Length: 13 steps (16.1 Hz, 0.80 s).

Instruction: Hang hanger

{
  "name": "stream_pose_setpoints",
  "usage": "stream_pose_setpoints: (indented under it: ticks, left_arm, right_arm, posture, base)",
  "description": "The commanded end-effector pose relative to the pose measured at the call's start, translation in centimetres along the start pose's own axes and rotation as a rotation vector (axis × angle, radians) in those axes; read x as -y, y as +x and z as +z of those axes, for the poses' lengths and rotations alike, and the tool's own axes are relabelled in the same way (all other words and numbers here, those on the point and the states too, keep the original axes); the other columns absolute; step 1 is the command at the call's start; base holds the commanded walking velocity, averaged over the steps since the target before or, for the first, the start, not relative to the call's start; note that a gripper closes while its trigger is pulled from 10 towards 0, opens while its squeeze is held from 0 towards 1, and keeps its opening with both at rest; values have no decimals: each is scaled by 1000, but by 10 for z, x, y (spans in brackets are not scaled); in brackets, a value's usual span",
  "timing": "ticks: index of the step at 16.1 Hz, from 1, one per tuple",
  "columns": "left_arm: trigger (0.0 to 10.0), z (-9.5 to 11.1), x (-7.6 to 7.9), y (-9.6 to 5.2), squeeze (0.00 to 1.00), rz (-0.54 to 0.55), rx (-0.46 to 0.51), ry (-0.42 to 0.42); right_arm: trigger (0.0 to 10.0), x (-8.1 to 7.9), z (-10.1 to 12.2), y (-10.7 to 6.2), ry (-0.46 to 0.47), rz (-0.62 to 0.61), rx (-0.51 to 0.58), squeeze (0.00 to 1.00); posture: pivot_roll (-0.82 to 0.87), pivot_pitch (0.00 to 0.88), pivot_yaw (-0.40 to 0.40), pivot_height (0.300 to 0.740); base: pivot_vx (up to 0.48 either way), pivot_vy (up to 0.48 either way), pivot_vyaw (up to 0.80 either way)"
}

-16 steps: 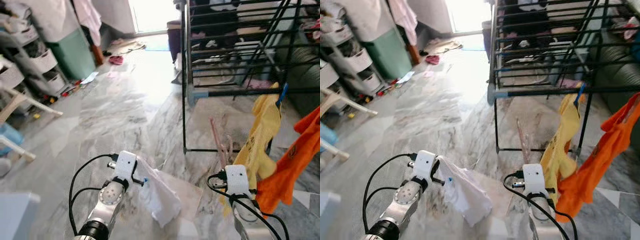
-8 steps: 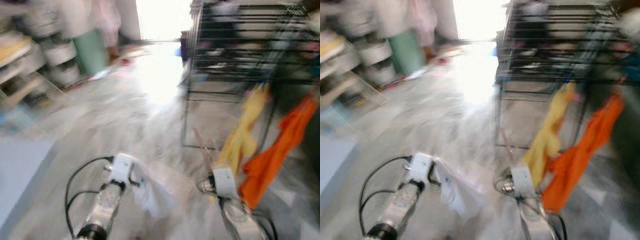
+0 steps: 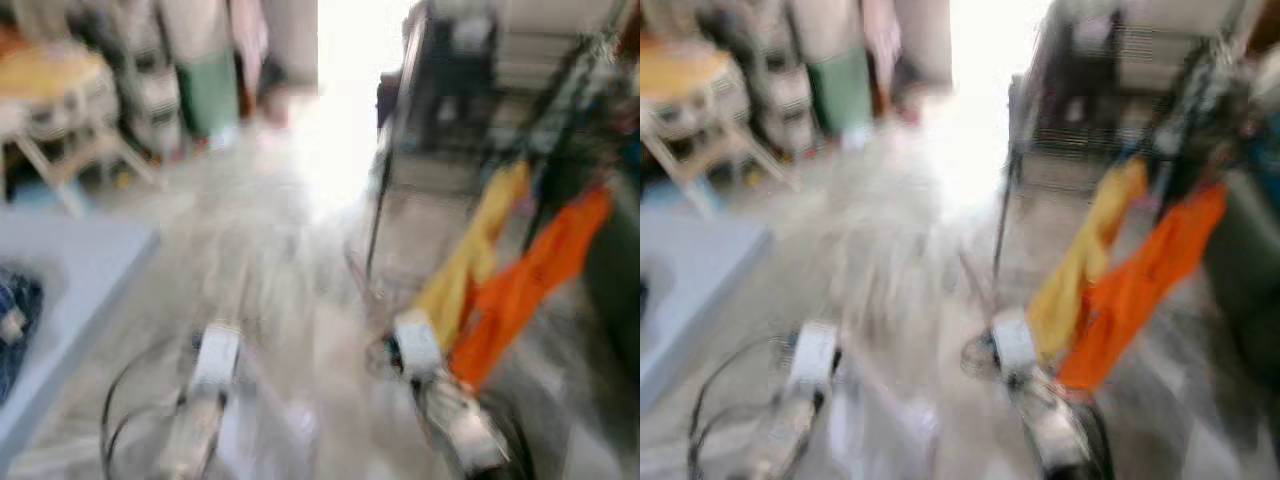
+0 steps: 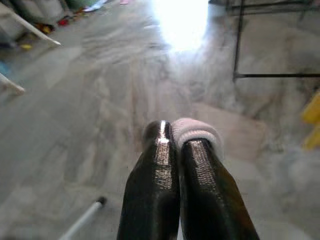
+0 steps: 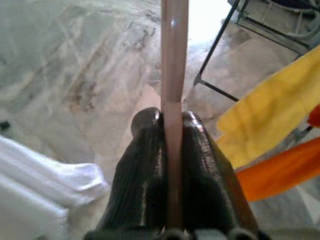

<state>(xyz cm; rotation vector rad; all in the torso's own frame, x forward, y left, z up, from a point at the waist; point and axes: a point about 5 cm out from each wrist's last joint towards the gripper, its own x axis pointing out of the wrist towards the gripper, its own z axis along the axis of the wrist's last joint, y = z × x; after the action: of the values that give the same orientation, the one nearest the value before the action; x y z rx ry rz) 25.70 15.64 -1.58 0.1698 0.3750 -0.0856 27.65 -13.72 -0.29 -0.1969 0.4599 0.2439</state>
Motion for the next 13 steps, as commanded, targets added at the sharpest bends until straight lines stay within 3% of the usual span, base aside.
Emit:
stream_pose_setpoints:
  ticks: [1, 4, 6, 8, 10, 13]
  left_arm:
    - [10000, 11, -6, 4, 0, 31, 42, -3]
    - [10000, -4, -6, -2, 0, 51, -11, -12]
    - [10000, -23, -5, -9, 0, 28, -97, 40]
    - [10000, -30, -7, -10, 0, 26, -141, 37]
    - [10000, -33, -8, -10, 0, -9, -166, 94]
    - [10000, -43, -18, -16, 0, -6, -202, 80]
  right_arm:
    - [10000, -3, 2, 2, -15, 24, -1, 0]
    - [10000, -14, 2, 7, -23, 56, -16, 0]
    - [10000, -20, -5, 7, -3, 53, -43, 0]
    - [10000, -22, -11, 7, -6, 48, -70, 0]
    - [10000, -23, -16, 8, 7, 43, -120, 0]
    - [10000, -31, -12, 11, -40, 47, -102, 0]
  posture:
    - [-63, 0, -41, 740]
    - [-38, 0, -55, 740]
    - [-40, 0, -44, 740]
    - [-29, 0, -61, 740]
    - [-26, 0, -83, 740]
    - [-44, 0, -17, 740]
  base:
    - [0, 0, 0]
    - [0, 0, 0]
    - [0, 0, 0]
    - [0, 0, 0]
    - [0, 0, 0]
    - [0, 0, 0]
